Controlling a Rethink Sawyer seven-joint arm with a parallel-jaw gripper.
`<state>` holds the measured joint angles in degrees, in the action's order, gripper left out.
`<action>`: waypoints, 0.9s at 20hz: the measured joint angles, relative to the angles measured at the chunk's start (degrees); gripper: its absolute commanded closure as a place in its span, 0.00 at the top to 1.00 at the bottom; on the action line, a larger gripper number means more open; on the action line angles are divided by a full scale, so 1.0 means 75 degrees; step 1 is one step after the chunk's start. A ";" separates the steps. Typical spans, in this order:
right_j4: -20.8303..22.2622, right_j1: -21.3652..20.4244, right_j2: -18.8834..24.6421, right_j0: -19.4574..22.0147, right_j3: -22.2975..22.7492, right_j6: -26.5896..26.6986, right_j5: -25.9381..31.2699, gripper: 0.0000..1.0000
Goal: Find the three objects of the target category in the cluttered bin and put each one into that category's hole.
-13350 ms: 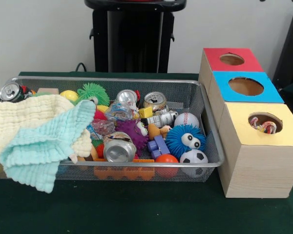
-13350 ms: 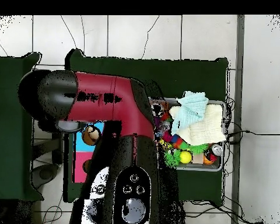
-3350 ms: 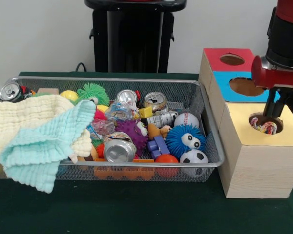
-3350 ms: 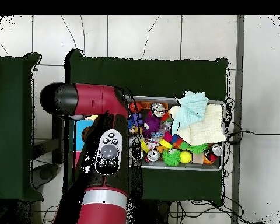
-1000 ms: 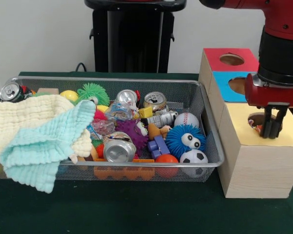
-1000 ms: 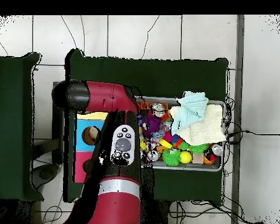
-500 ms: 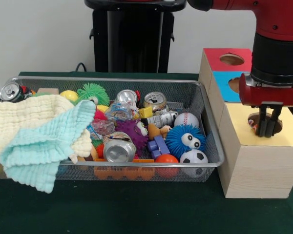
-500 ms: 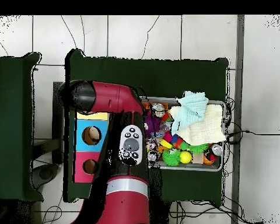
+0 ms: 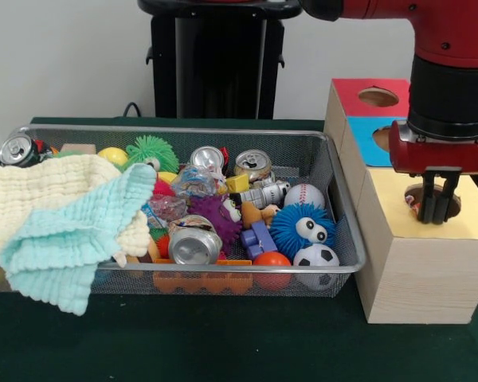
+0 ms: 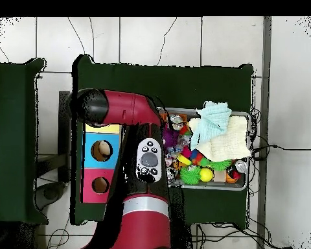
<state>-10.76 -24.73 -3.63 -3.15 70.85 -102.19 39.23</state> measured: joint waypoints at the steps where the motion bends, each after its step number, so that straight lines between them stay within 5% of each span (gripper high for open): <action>1: 0.0000 -0.0007 0.0004 0.0001 0.0016 0.0000 -0.0005 0.00; 18: -0.0009 -0.0199 0.0080 0.0000 0.0911 0.0000 -0.0032 0.00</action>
<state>-10.84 -26.22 -3.02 -3.15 77.68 -102.19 38.99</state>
